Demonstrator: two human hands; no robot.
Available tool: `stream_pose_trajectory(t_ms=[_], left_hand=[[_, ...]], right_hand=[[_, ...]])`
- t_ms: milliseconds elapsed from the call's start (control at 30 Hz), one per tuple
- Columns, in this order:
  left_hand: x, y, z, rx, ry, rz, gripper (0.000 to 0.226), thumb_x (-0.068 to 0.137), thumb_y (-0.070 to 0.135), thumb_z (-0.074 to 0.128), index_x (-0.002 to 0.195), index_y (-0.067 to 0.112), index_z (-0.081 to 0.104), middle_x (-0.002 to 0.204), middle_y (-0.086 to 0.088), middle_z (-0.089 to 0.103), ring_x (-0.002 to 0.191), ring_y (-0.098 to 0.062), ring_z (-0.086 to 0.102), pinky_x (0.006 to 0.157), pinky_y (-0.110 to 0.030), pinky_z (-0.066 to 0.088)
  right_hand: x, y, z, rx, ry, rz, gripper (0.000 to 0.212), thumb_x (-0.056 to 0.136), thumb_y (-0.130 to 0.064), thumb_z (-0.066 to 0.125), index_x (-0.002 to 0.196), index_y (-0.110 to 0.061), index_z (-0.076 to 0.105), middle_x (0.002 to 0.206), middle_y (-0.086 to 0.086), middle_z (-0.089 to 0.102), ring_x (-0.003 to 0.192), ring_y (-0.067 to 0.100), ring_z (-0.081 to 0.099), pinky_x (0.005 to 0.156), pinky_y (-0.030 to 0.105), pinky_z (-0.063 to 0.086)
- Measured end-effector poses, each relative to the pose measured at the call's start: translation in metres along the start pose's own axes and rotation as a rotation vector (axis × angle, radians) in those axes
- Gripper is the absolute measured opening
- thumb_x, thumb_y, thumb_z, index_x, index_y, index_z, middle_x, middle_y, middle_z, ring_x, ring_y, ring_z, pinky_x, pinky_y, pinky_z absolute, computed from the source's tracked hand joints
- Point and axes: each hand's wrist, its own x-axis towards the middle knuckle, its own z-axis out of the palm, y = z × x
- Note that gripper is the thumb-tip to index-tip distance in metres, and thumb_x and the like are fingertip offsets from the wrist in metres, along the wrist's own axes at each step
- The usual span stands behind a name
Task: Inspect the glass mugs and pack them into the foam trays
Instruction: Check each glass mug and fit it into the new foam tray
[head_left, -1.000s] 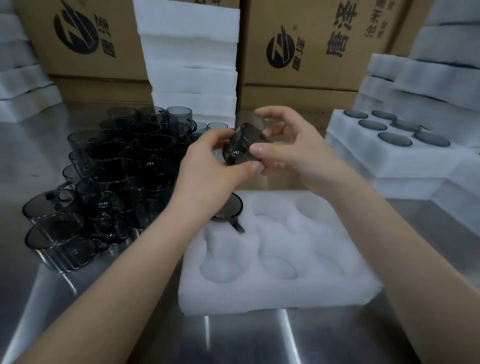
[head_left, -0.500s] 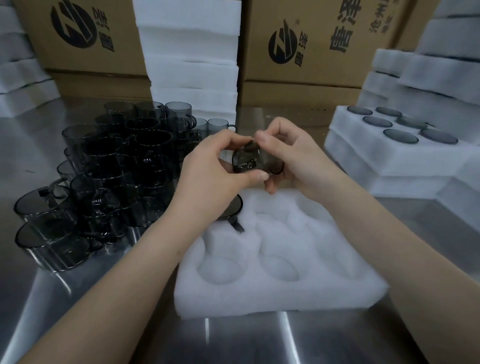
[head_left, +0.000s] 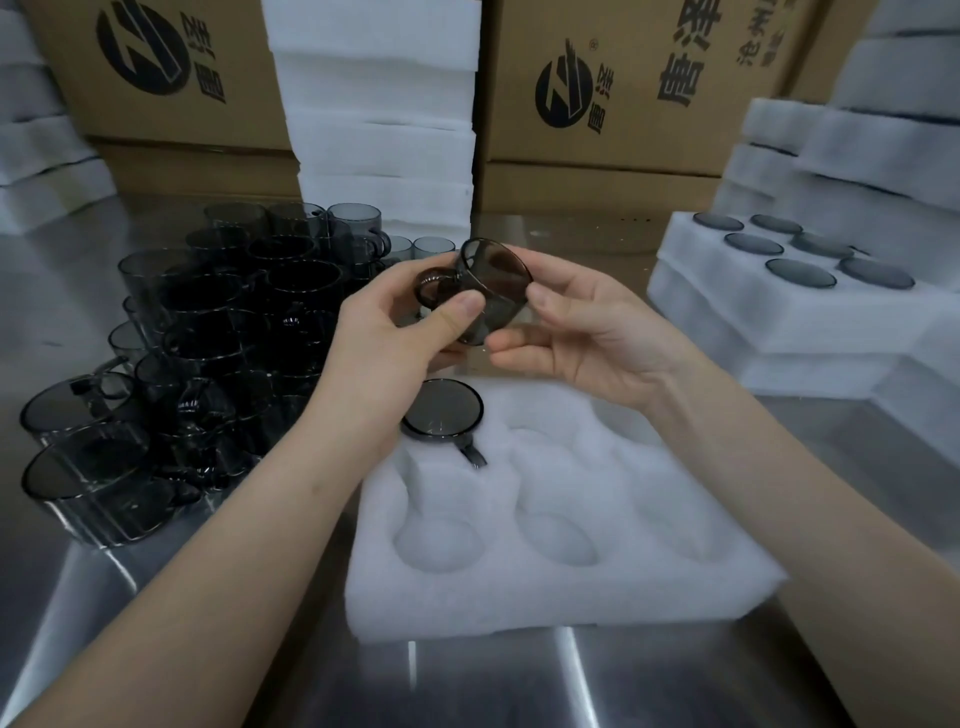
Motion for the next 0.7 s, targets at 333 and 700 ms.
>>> stream_pose_trajectory(t_ms=[333, 700], left_hand=[[0.0002, -0.0023, 0.0063, 0.260, -0.027, 0.111, 0.044, 0.069, 0.021, 0.084, 0.110, 0.025, 0.069, 0.104, 0.006, 0.072, 0.093, -0.031, 0.068, 0.089, -0.050, 0.053], [-0.0002, -0.0046, 0.0059, 0.173, -0.027, 0.134, 0.033, 0.078, 0.009, 0.079, 0.103, 0.025, 0.065, 0.106, 0.005, 0.070, 0.097, -0.024, 0.069, 0.088, -0.050, 0.055]], right_hand=[[0.0002, 0.0057, 0.0088, -0.421, 0.262, -0.100, 0.039, 0.073, -0.026, 0.076, 0.097, -0.013, 0.048, 0.076, 0.006, 0.068, 0.043, 0.023, 0.059, 0.040, 0.027, 0.048], [0.0034, 0.0051, 0.0044, -0.294, 0.280, -0.125, 0.027, 0.105, -0.027, 0.039, 0.104, -0.009, 0.060, 0.069, 0.006, 0.067, 0.040, 0.017, 0.053, 0.038, 0.023, 0.040]])
